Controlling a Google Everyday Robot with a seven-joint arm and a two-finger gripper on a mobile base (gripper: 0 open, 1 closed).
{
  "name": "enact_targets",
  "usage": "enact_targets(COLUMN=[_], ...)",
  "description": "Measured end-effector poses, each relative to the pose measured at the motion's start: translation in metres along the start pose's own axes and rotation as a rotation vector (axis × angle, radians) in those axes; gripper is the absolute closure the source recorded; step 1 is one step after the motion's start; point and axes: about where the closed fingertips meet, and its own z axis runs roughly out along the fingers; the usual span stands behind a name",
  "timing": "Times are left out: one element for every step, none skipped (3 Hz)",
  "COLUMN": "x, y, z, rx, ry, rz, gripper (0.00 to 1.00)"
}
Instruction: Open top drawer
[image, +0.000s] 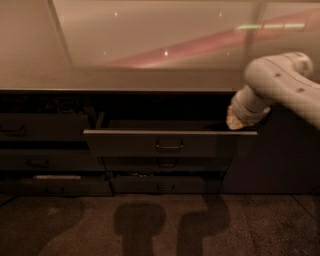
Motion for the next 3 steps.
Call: enact_targets(x=[-0.0351,-0.0351,-0.0269], y=[-0.0308,-0.0308,-0.0273], z=[0.0108,0.0109,0.0145], rx=[-0.038,-0.038,-0.029], ry=[0.013,0.012,-0.073], rz=[-0.058,-0.058,-0.053], gripper=[1.00,1.00,1.00])
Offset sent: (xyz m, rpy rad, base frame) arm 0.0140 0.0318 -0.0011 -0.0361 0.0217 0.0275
